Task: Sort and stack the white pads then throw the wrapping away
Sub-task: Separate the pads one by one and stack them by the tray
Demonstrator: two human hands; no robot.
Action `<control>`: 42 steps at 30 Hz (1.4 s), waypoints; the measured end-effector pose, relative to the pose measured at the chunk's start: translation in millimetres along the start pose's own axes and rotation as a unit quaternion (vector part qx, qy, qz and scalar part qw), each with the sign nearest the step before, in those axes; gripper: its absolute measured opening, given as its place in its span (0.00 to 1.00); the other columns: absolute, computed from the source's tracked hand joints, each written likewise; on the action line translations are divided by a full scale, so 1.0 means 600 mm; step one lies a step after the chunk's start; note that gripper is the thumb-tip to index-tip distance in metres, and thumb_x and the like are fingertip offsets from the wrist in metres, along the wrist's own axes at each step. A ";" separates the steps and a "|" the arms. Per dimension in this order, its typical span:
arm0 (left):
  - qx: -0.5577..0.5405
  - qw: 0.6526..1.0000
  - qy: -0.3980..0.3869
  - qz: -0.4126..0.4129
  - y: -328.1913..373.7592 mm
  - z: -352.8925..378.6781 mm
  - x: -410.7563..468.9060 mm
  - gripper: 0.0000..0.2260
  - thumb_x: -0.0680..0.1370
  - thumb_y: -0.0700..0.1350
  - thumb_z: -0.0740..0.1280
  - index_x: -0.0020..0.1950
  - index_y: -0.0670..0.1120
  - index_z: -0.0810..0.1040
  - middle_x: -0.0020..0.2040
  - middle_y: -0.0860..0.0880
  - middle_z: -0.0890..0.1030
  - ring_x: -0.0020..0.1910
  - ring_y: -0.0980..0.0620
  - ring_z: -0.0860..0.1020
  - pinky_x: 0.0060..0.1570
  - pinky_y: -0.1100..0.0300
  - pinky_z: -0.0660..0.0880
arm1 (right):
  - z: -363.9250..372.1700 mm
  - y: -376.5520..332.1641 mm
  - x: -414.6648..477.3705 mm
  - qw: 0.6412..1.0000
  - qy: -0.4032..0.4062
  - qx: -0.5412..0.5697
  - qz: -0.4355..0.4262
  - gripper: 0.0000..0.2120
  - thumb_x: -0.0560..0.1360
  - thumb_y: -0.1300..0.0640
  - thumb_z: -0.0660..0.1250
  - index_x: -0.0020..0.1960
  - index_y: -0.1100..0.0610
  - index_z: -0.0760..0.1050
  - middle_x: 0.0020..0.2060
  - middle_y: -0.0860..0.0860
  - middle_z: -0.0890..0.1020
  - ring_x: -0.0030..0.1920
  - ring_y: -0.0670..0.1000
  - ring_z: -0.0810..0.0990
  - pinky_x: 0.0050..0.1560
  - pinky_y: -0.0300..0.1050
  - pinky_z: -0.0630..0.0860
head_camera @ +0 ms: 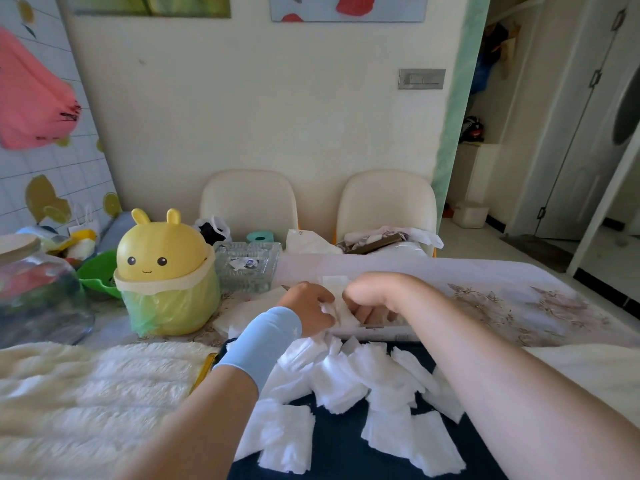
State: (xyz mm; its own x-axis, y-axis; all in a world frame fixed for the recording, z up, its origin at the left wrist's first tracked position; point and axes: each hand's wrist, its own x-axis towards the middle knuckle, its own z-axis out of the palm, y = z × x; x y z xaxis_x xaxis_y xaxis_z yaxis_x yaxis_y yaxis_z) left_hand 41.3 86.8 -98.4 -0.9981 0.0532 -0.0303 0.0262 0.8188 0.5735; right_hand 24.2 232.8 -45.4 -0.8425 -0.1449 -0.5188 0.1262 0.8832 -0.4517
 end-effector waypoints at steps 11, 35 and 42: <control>0.038 0.999 -0.003 0.005 0.012 0.002 0.006 0.17 0.80 0.44 0.63 0.69 0.52 0.73 0.65 0.52 0.76 0.61 0.50 0.76 0.60 0.60 0.73 | 0.010 0.018 -0.014 0.993 0.028 0.112 -0.034 0.14 0.77 0.58 0.58 0.51 0.57 0.82 0.37 0.50 0.85 0.39 0.51 0.79 0.45 0.46 0.69; 0.188 0.979 -0.072 0.027 0.053 0.056 0.037 0.28 0.84 0.49 0.53 0.81 0.46 0.47 0.81 0.49 0.43 0.80 0.47 0.41 0.78 0.49 0.45 | 0.002 0.123 0.022 0.961 0.111 -0.199 -0.157 0.33 0.83 0.42 0.53 0.83 0.47 0.41 0.81 0.52 0.37 0.81 0.54 0.39 0.79 0.56 0.45; 0.063 0.993 0.015 0.096 0.103 0.030 -0.031 0.15 0.81 0.45 0.60 0.64 0.57 0.76 0.67 0.54 0.73 0.66 0.52 0.69 0.65 0.58 0.68 | -0.032 0.166 -0.080 0.951 0.213 -0.069 -0.215 0.13 0.79 0.55 0.61 0.59 0.50 0.82 0.58 0.47 0.83 0.58 0.49 0.80 0.58 0.49 0.76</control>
State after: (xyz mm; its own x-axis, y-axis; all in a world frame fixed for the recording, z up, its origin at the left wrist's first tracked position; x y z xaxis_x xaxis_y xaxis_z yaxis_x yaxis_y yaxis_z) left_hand 62.2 146.7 -77.1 -0.9751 0.2004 0.0955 0.2217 0.8600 0.4596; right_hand 67.1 336.6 -51.5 -0.9401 -0.3380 0.0454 -0.3225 0.8380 -0.4402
